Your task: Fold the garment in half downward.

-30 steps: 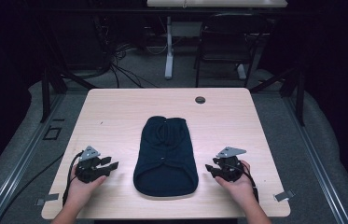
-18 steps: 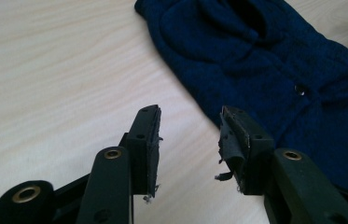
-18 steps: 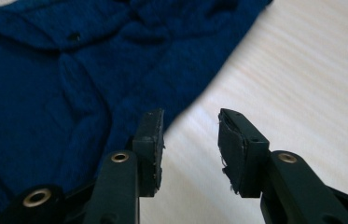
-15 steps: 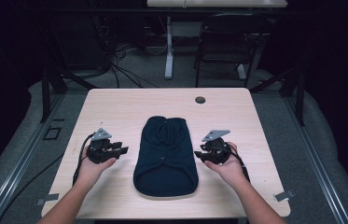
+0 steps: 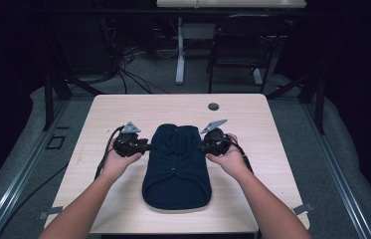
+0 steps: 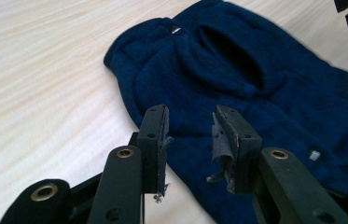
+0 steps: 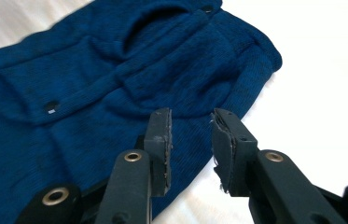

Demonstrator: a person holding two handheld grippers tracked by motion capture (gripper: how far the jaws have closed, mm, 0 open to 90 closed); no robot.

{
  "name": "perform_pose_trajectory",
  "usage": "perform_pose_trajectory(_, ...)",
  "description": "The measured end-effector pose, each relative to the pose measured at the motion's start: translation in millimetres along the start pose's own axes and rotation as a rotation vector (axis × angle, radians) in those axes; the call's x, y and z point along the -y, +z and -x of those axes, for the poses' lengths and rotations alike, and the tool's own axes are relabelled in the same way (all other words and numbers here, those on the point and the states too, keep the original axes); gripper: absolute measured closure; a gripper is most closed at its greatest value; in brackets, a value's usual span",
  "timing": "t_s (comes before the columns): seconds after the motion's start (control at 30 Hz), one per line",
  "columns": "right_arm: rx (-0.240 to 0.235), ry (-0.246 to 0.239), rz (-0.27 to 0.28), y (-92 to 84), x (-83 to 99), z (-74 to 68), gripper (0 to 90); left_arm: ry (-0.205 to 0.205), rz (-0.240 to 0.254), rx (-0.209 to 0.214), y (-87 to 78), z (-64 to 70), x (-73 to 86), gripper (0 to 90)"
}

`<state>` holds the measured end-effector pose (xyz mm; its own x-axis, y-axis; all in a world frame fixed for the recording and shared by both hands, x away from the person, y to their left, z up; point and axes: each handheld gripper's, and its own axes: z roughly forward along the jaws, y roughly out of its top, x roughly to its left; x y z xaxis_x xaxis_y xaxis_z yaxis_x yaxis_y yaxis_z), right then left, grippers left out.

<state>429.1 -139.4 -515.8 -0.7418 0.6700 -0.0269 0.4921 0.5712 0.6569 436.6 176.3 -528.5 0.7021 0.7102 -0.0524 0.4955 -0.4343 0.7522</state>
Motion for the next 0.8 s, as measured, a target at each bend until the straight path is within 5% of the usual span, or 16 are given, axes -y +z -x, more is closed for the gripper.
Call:
perform_pose_trajectory(0.27,0.031,-0.039,-0.048,37.7,-9.9,9.6,70.0,0.007,-0.029,-0.010,30.5,-3.0,-10.2,70.4)
perform_pose_trajectory(0.43,0.041,-0.037,-0.070,51.8,-10.2,10.1,71.7,0.016,-0.093,-0.024,47.6,-2.2,-7.2,72.4)
perform_pose_trajectory(0.63,0.036,-0.065,-0.126,59.0,-4.4,7.6,71.7,0.075,-0.151,-0.016,56.3,4.8,-1.0,71.4)
perform_pose_trajectory(0.8,0.003,-0.076,-0.132,56.3,2.3,5.3,73.3,0.081,-0.155,0.006,54.2,7.9,4.2,71.6)
